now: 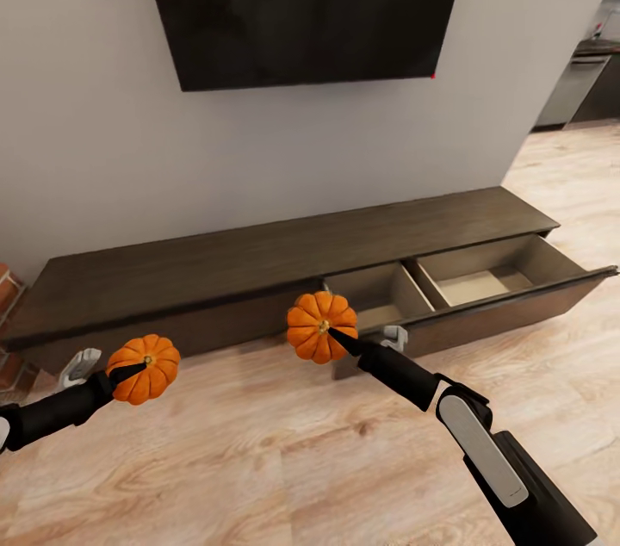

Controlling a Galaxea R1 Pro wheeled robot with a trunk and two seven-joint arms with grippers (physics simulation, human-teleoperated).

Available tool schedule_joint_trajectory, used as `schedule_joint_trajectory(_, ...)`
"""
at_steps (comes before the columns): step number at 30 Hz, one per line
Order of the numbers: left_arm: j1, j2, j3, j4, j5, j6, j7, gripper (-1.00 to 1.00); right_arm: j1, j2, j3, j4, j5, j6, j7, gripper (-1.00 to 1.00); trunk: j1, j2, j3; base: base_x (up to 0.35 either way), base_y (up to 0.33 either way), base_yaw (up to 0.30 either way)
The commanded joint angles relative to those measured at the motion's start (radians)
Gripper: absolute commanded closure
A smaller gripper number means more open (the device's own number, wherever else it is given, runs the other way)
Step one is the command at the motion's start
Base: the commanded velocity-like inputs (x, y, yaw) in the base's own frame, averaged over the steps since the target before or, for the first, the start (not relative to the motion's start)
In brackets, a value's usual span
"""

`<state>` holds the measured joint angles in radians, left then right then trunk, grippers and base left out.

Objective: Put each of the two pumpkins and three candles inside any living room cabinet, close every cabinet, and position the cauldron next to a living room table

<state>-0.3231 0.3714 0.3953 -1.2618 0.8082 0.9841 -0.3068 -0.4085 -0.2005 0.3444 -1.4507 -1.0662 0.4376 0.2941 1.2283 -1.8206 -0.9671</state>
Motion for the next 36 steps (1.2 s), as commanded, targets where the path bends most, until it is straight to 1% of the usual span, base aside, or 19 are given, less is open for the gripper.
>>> schedule_joint_trajectory(1,-0.001,0.0,0.002,-0.001,0.003,0.006,-0.006,1.0,-0.001,0.0,0.001,0.0,-0.012,0.004,-0.001,1.0,0.0,0.0,0.0,0.0,0.0,-0.26)
schedule_joint_trajectory(36,-0.001,0.001,0.002,-0.001,0.005,0.006,-0.006,1.0,-0.001,0.001,0.002,0.0,-0.012,0.004,-0.001,1.0,0.0,0.0,0.031,0.0,0.0,-0.259)
